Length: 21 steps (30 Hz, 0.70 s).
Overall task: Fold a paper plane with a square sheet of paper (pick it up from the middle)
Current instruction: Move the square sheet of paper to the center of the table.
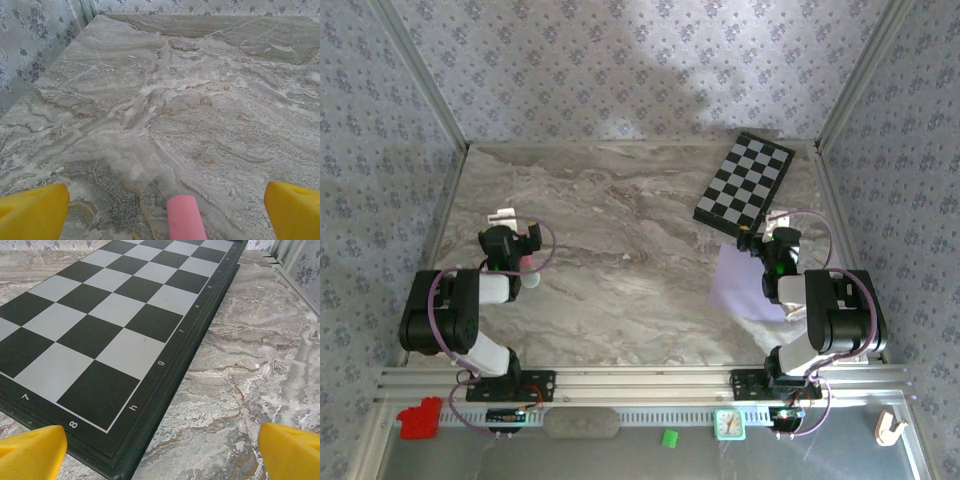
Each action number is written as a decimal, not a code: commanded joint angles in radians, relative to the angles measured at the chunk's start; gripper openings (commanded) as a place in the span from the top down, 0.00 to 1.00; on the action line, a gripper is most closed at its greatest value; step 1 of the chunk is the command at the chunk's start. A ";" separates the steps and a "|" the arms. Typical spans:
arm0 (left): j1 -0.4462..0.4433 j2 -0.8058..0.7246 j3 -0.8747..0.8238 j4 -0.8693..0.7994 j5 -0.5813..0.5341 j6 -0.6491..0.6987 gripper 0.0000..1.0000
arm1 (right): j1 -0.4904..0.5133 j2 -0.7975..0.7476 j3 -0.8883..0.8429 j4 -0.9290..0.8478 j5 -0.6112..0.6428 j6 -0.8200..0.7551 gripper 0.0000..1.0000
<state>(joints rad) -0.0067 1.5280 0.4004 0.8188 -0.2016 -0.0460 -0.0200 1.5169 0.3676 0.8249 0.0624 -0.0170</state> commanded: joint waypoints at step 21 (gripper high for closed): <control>-0.009 -0.291 0.459 -0.898 0.436 -0.578 0.00 | 0.069 -0.425 0.380 -1.097 -0.067 0.580 0.00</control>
<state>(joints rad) -0.0090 1.2320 0.8337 0.0490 0.0238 -0.5045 0.0521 1.1011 0.7311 -0.0650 0.0921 0.4305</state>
